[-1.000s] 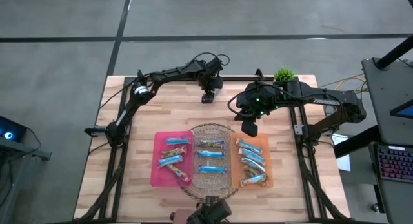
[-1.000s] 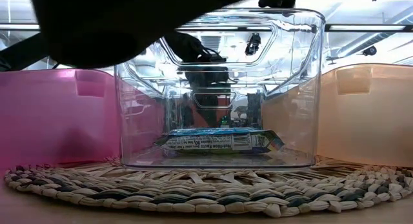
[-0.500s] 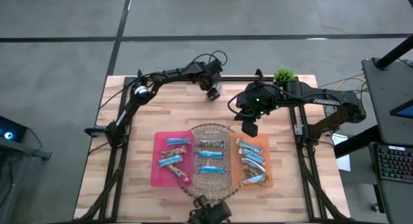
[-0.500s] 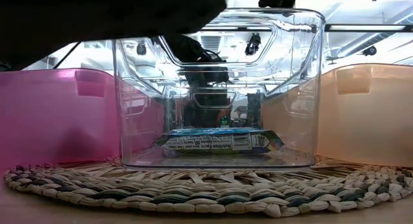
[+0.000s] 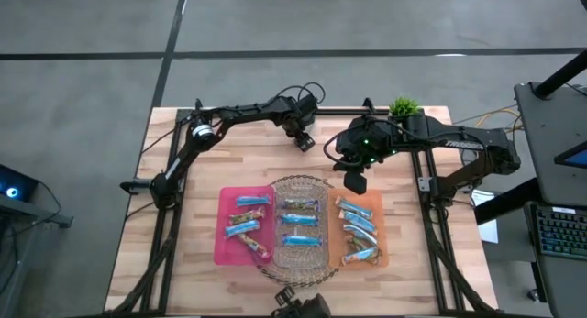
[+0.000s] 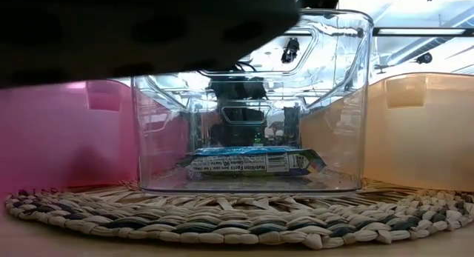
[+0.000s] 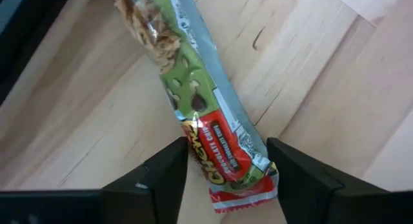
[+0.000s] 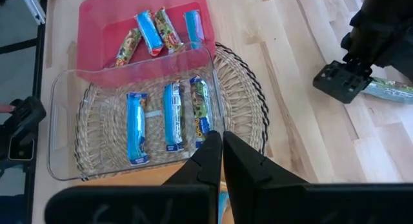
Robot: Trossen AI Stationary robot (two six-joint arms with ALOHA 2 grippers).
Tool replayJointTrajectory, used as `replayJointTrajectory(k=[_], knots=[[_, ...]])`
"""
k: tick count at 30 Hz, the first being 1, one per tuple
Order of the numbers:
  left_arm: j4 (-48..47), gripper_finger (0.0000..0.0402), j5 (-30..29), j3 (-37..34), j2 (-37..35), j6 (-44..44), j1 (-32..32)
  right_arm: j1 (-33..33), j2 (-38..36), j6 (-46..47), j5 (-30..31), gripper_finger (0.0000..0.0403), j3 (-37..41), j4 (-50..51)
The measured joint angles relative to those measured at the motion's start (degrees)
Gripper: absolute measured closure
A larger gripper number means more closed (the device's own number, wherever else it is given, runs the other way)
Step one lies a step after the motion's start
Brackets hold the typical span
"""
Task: Pick and place Granola Bars by type
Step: Put the red granola bar into the pink bin
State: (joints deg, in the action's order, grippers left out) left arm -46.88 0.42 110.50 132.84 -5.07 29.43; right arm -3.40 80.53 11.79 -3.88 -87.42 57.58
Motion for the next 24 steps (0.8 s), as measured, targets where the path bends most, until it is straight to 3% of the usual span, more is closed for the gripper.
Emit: replayJointTrajectory(k=[12,24], knots=[[-1.7,0.0306,0.0,0.0,-0.2,-0.3,-0.1,0.0,0.0,0.0,0.1,0.0394,0.0,0.0],[-7.9,0.033,-0.5,0.7,-5.1,1.7,-0.1,0.0,0.0,-1.7,0.2,0.0394,0.0,0.0]])
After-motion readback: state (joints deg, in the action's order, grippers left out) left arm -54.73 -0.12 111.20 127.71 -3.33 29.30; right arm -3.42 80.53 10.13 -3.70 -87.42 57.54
